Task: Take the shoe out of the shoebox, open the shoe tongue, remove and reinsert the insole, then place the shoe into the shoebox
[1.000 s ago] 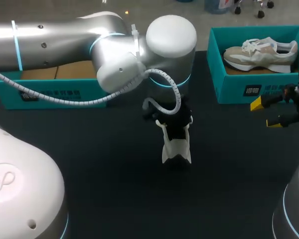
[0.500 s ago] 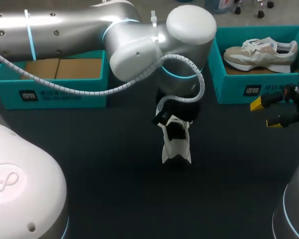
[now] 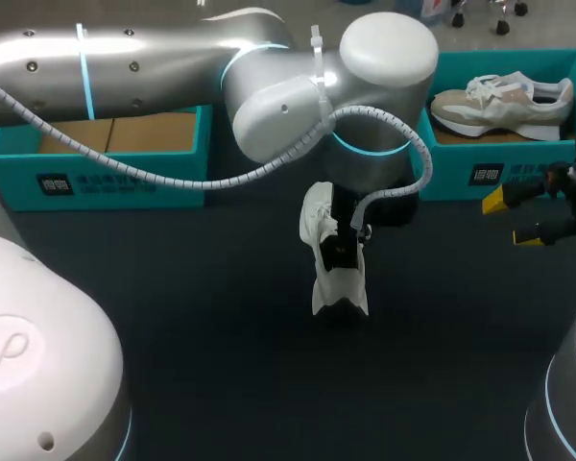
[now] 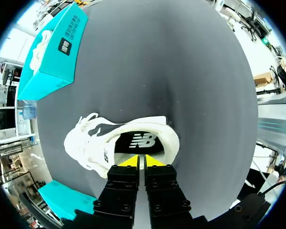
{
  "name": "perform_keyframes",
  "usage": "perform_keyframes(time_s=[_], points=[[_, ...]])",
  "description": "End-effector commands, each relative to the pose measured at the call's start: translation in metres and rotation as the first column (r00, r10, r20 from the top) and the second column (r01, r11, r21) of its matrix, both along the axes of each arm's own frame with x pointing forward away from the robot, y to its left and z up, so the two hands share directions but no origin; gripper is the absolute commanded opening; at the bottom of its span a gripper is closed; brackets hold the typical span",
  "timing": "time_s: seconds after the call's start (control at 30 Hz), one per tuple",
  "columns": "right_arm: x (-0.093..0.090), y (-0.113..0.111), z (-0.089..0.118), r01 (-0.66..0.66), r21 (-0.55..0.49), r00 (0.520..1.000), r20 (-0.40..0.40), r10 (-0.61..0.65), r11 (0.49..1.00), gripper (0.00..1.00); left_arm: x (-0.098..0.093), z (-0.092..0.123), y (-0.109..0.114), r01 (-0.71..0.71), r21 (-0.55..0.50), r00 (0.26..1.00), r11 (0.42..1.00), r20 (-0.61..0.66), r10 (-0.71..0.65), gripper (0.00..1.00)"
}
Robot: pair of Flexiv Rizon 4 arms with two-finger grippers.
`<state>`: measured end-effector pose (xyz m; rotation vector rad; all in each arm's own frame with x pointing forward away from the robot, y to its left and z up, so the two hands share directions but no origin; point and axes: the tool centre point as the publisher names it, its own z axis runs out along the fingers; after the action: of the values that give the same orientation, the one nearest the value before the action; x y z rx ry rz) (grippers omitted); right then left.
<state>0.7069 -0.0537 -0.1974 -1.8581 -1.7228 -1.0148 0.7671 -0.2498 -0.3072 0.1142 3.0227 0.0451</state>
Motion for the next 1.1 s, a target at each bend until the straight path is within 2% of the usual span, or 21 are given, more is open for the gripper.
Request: perform_keyframes(time_s=[0.03, 0.3, 0.63, 0.77, 1.1], points=[[-0.001, 0.001, 0.0, 0.002, -0.003, 1.0, -0.001, -0.002, 1.0, 1.0, -0.01, 0.0, 0.013, 0.022, -0.045, 1.0, 0.999, -0.013, -0.022, 1.0], [-0.001, 0.001, 0.0, 0.002, -0.003, 1.0, -0.001, -0.002, 1.0, 1.0, -0.032, 0.0, 0.005, 0.078, -0.03, 0.996, 0.997, -0.036, -0.079, 1.0], [-0.001, 0.001, 0.0, 0.002, -0.003, 1.0, -0.001, -0.002, 1.0, 1.0, -0.055, -0.036, -0.017, 0.033, -0.073, 0.999, 0.997, -0.04, -0.036, 1.0], [-0.001, 0.001, 0.0, 0.002, -0.003, 1.0, -0.001, -0.002, 1.0, 1.0, -0.055, -0.046, -0.014, -0.018, -0.063, 1.0, 0.998, -0.024, 0.017, 1.0], [-0.001, 0.001, 0.0, 0.002, -0.003, 1.0, -0.001, -0.002, 1.0, 1.0, -0.051, -0.051, -0.004, -0.092, -0.057, 0.996, 0.994, 0.01, 0.092, 1.0]])
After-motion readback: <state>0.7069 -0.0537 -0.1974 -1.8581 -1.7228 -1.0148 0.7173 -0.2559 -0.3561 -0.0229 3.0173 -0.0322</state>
